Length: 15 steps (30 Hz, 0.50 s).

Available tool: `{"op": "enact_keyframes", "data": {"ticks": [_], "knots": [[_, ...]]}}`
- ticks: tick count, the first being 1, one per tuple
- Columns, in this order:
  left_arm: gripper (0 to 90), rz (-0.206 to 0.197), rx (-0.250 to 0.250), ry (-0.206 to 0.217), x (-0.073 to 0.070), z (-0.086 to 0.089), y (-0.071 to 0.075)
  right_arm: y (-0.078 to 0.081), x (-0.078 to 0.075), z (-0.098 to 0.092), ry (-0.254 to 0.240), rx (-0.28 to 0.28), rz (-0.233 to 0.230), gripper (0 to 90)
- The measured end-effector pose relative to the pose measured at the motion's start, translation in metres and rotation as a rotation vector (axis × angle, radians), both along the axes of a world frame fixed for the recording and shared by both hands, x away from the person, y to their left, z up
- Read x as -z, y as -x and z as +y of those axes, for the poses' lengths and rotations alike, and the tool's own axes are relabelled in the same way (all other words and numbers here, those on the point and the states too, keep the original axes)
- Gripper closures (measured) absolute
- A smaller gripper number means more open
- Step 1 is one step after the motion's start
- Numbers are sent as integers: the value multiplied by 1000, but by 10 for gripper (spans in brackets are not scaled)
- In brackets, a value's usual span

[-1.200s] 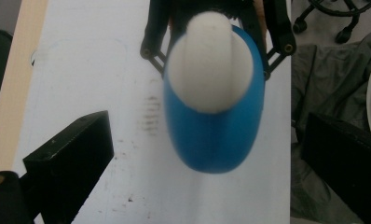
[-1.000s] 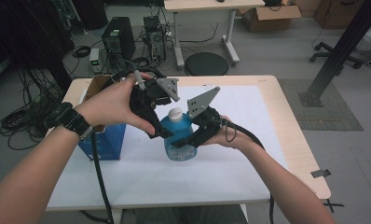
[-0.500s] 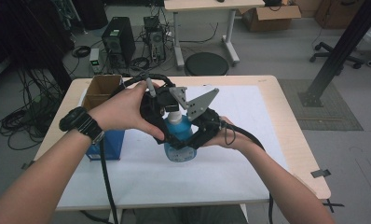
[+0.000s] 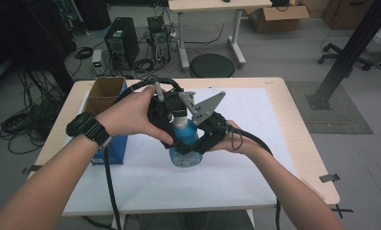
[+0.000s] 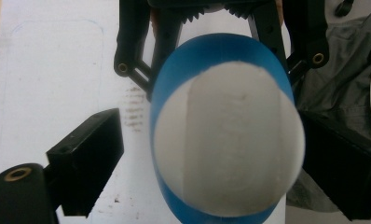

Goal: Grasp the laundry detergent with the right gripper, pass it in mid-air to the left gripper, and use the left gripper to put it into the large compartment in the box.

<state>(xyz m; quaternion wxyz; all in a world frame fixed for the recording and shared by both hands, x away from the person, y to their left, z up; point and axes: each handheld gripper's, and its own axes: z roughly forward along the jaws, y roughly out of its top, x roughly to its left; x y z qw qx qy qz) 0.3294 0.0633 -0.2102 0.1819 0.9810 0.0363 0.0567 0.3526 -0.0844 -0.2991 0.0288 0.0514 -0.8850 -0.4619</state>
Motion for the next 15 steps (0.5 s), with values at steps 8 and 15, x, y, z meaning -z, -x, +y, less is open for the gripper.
{"op": "enact_keyframes", "data": {"ticks": [8, 15], "knots": [[147, -5, 6, 1, 0, -1, 2, 1, -1, -1, -6, 6, -5, 430], [176, -6, 7, 1, -1, 0, 3, 1, -1, -1, -7, 11, -8, 430]]}}
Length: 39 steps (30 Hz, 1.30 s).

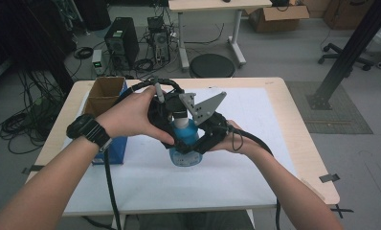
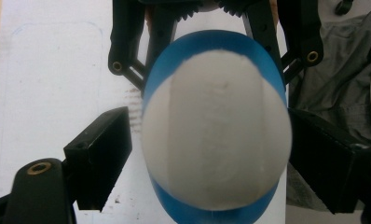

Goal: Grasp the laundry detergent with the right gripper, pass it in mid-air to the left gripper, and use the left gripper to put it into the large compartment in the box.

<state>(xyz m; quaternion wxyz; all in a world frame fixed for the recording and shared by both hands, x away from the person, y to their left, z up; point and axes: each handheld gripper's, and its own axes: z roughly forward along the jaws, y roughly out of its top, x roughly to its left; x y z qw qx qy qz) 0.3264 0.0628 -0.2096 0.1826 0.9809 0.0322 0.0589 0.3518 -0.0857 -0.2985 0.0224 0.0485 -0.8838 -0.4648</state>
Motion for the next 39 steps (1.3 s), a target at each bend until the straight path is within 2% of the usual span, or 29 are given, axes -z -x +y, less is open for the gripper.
{"op": "enact_keyframes", "data": {"ticks": [7, 13, 24, 39], "knots": [[227, 6, 5, -3, 0, -1, 1, 1, 1, 1, 4, -5, 3, 430], [230, 8, -3, -3, 1, -2, 1, 1, 2, 2, 7, -4, 2, 430], [300, 9, -1, -26, 2, -4, 1, 2, 2, 2, 10, -5, 0, 430], [371, 17, -14, -25, 1, -5, 1, 2, 3, 3, 18, -5, -12, 429]]}}
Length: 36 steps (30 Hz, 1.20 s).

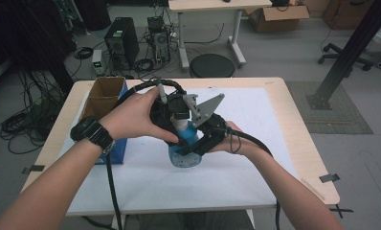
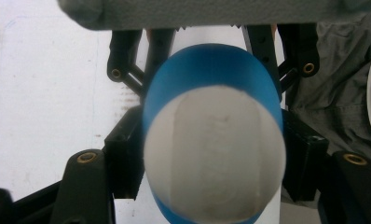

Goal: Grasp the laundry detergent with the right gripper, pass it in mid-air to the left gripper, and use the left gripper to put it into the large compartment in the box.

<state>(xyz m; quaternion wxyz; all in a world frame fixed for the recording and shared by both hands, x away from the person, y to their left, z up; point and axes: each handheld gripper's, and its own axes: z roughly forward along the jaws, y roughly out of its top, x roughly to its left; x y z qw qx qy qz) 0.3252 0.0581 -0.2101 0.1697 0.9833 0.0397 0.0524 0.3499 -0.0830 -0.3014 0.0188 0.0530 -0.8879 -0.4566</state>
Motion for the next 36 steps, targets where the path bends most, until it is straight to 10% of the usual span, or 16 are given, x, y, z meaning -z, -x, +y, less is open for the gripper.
{"op": "enact_keyframes", "data": {"ticks": [16, 18, 22, 29, 36], "knots": [[380, 28, -28, 0, -3, 1, -1, -1, -1, 2, -6, -8, 6, 406], [381, 38, -39, -12, -3, 1, -3, -3, 0, 1, -11, 26, 17, 174], [381, 42, -95, -27, -8, 7, -6, -11, 6, -6, 18, 63, 48, 55], [381, 25, -283, -34, -30, 32, -21, -26, 12, -46, 141, 150, 41, 31], [381, -1, -587, -5, -61, 67, -40, -37, 19, -93, 341, 212, 45, 49]]}}
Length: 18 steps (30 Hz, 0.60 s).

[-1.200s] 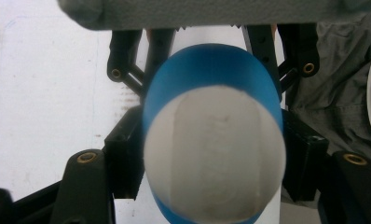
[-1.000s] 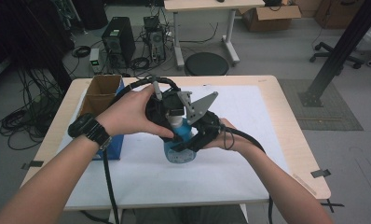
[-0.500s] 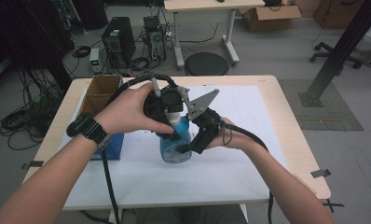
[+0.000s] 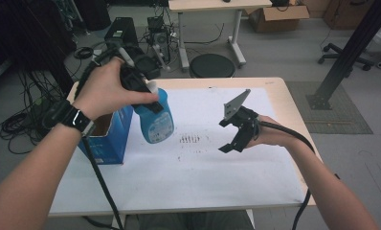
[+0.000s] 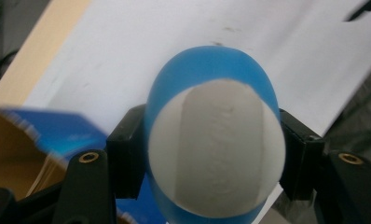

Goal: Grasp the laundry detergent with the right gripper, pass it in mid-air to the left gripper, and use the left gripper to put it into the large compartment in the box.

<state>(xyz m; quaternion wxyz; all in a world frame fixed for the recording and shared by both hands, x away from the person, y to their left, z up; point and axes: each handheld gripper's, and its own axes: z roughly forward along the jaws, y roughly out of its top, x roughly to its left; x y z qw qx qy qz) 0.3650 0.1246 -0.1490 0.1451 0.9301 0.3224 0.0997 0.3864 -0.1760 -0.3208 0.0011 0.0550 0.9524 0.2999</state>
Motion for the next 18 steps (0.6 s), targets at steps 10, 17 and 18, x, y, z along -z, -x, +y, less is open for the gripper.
{"op": "enact_keyframes", "data": {"ticks": [10, 17, 18], "knots": [[380, -16, -478, 66, -36, 68, -19, -3, 5, -54, 176, 89, -1, 59], [380, -31, -666, 87, -45, 99, -22, -4, 5, -71, 234, 121, -26, 62], [381, -32, -691, 90, -45, 103, -22, -3, 5, -73, 238, 122, -29, 63]]}}
